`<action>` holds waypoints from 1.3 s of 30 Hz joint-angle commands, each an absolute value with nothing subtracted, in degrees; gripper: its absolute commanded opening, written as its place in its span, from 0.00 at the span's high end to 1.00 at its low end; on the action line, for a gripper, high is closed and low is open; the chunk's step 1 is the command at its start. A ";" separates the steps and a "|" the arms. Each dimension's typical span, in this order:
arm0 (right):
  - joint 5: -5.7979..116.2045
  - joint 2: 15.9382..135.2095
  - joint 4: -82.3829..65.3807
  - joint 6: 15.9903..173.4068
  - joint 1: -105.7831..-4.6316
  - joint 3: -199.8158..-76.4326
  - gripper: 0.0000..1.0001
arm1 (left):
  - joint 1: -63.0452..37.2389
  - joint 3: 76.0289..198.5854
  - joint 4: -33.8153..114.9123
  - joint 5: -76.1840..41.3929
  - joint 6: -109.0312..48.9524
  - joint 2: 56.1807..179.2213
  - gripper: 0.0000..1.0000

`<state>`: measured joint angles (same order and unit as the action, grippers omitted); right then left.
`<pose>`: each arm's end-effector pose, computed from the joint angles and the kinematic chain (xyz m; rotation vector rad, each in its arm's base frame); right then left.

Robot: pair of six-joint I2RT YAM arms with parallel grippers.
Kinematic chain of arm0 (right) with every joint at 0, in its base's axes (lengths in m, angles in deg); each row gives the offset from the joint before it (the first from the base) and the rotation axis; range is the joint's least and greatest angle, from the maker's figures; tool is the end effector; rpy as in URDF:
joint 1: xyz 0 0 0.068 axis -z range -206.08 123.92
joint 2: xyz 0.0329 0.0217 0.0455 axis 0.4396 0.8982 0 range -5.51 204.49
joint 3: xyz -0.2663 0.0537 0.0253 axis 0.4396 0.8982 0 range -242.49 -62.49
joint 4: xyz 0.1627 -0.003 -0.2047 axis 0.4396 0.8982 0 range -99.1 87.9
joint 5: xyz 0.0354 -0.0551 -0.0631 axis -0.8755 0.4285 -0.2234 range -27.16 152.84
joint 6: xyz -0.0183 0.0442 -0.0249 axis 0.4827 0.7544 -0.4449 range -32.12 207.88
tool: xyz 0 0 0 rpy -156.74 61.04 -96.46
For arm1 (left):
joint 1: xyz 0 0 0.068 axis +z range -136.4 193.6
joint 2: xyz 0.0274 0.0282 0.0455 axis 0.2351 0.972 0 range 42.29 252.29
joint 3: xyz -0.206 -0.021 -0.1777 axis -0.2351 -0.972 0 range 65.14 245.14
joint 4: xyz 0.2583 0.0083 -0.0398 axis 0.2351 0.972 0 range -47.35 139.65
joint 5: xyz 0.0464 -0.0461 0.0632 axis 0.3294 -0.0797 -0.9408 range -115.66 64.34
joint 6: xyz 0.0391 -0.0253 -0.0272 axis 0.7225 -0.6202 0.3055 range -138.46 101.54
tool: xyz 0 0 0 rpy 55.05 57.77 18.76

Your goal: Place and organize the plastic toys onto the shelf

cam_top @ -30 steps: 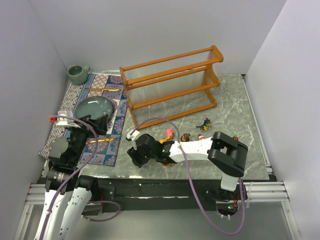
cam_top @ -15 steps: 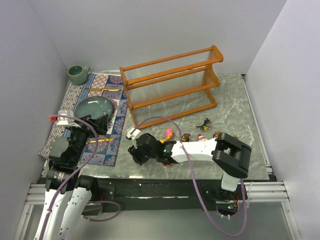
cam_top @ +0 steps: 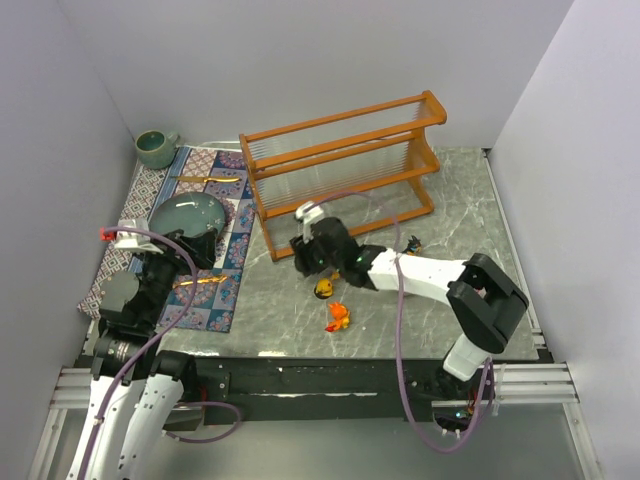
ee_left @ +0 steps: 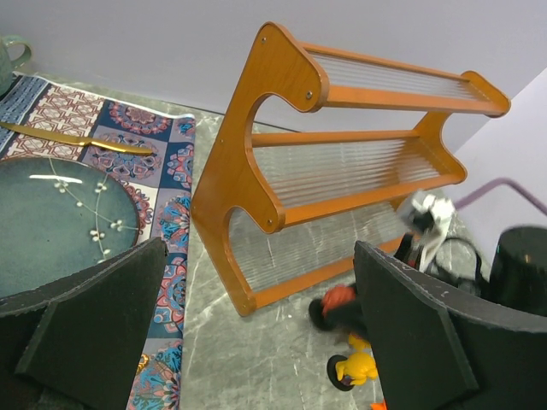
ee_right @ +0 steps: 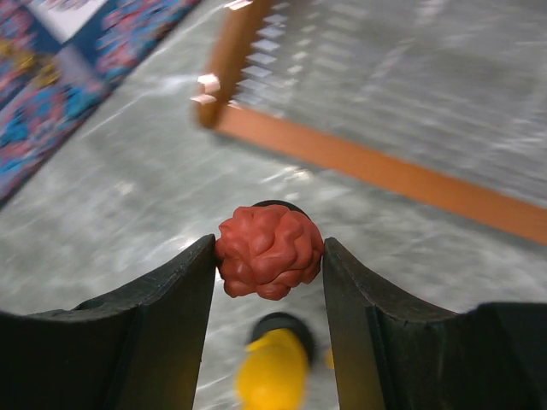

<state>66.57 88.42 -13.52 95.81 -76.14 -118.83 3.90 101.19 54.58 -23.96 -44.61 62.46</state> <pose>0.2332 0.2749 0.2151 -0.7522 2.0607 0.5127 0.0991 -0.0181 0.3369 -0.1941 1.5118 -0.5241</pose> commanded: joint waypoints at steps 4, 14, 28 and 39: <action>66.53 90.02 -18.06 95.53 -70.64 -125.59 0.72 | 3.66 101.52 53.73 -23.11 -43.42 63.56 0.03; 69.78 99.25 -17.01 98.60 -69.41 -135.17 0.72 | 3.31 101.52 53.73 -22.93 -43.16 64.00 0.03; 70.40 106.11 -15.95 100.72 -69.41 -139.22 0.71 | 2.79 101.52 53.81 -22.93 -42.98 64.00 0.03; 72.42 108.05 -16.83 102.99 -69.41 -139.22 0.67 | 2.78 101.52 53.73 -23.02 -43.07 63.92 0.03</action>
